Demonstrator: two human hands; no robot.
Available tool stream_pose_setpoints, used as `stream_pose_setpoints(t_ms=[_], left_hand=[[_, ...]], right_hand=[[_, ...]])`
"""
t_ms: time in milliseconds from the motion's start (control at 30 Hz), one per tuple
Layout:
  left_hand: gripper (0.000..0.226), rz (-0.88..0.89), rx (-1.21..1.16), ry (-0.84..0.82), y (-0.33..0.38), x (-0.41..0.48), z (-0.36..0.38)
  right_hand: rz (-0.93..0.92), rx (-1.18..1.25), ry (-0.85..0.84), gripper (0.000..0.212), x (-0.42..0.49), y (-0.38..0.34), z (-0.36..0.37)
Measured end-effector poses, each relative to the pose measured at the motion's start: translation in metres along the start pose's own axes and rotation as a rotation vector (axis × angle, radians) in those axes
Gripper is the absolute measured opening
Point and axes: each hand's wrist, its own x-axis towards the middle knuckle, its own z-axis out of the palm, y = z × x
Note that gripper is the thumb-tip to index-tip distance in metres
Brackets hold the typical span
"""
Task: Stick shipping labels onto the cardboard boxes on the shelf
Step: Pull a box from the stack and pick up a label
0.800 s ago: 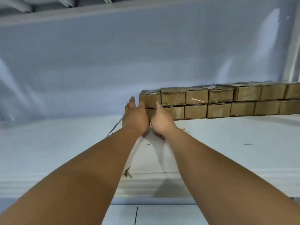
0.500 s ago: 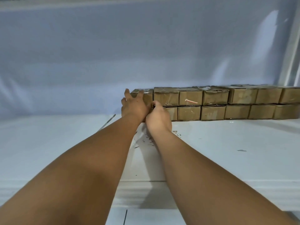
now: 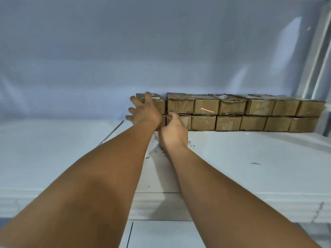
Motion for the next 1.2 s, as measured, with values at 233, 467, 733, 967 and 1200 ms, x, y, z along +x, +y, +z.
stream_pose_setpoints(t_ms=[233,467,733,967,1200], left_hand=[[0.071,0.228,0.014,-0.084,-0.008,0.009,0.003],[0.054,0.308,0.143,-0.087,-0.015,0.011,0.006],[0.052,0.278,0.236,-0.006,0.008,0.025,0.007],[0.044,0.316,0.198,-0.008,0.006,0.029,0.007],[0.036,0.314,0.331,-0.144,0.007,0.034,0.003]], right_hand=[[-0.019,0.003,0.044,0.055,-0.01,-0.003,-0.003],[-0.027,-0.026,0.075,0.05,-0.001,0.0,-0.003],[-0.028,-0.031,0.063,0.047,0.007,0.002,-0.001],[-0.04,-0.007,0.068,0.048,0.01,0.003,0.001],[-0.046,-0.014,0.067,0.047,0.01,0.003,0.0]])
